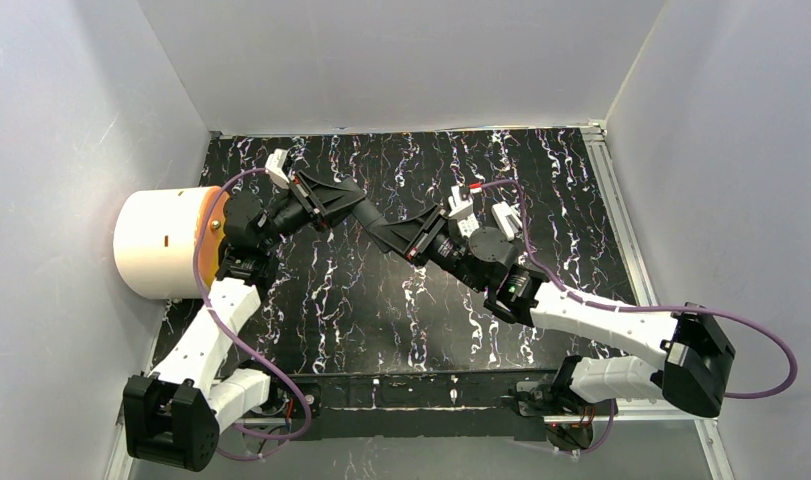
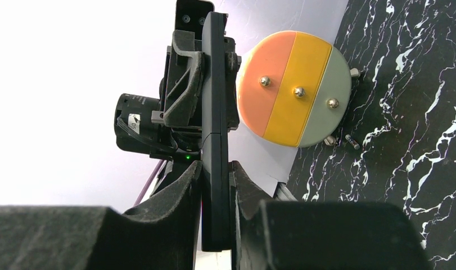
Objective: Load the batteries into the remote control
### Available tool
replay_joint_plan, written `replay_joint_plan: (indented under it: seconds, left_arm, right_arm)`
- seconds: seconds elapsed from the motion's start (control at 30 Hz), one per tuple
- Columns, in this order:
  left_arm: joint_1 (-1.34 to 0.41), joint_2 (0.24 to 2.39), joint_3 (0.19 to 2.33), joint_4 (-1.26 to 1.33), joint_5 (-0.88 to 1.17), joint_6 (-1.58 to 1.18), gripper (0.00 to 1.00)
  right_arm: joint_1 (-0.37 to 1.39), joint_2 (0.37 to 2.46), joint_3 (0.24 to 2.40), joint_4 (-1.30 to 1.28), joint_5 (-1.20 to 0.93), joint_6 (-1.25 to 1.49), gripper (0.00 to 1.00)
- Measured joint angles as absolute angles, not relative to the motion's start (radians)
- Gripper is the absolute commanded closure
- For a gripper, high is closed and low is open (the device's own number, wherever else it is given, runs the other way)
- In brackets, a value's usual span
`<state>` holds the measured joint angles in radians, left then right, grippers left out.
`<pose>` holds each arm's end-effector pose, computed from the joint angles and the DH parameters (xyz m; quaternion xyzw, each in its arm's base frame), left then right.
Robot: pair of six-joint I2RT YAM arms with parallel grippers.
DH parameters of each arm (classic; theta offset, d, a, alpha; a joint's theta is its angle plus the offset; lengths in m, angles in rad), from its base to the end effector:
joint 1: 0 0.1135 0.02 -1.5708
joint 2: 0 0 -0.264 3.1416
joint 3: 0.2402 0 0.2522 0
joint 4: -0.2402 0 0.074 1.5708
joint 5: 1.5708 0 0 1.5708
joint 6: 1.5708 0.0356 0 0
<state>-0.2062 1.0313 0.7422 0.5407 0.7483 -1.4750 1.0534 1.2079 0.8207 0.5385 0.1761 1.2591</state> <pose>0.2233 -0.0715 0.3526 -0.1054 0.6306 -0.6974 0.3238 0.1457 0.2434 0.3398 0.1330 0.6388 0.6685 0.3568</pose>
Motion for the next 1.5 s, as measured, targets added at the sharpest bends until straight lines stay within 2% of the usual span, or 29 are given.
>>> replay_joint_plan:
  seconds: [0.23,0.47,0.7,0.8,0.83,0.87,0.93,1.03,1.13,1.27,1.5]
  left_arm:
    - [-0.201,1.024,0.732,0.555,0.744,-1.478,1.0]
    - [-0.197,1.018,0.73,0.579,0.737,-1.481,1.0]
    - [-0.196,1.002,0.7,0.593,0.702,-1.451,1.0]
    - [-0.196,1.002,0.694,0.598,0.694,-1.444,1.0]
    - [-0.197,1.002,0.694,0.599,0.694,-1.438,1.0]
    - [-0.198,1.002,0.694,0.598,0.694,-1.431,1.0]
    - [-0.204,1.003,0.695,0.598,0.698,-1.419,1.0]
    - [-0.218,1.014,0.702,0.597,0.745,-1.402,1.0]
    - [-0.228,1.043,0.73,0.597,0.786,-1.381,1.0]
    - [-0.228,1.061,0.762,0.597,0.834,-1.335,1.0]
    - [-0.228,1.072,0.794,0.601,0.973,-1.243,1.0]
  right_arm:
    - [1.048,1.22,0.82,0.564,0.161,1.261,0.77]
    - [1.034,1.242,0.812,0.627,0.13,1.276,0.91]
    - [1.001,1.276,0.82,0.645,0.049,1.271,0.87]
    - [0.983,1.276,0.829,0.622,0.019,1.248,0.79]
    - [0.976,1.275,0.829,0.62,0.006,1.237,0.73]
    - [0.968,1.273,0.829,0.616,-0.011,1.225,0.67]
    - [0.948,1.262,0.83,0.597,-0.058,1.189,0.46]
    - [0.917,1.245,0.854,0.512,-0.138,1.082,0.26]
    - [0.896,1.224,0.898,0.377,-0.212,0.944,0.19]
    - [0.896,1.181,0.93,0.255,-0.303,0.805,0.22]
    - [0.896,1.226,1.054,0.149,-0.457,0.675,0.41]
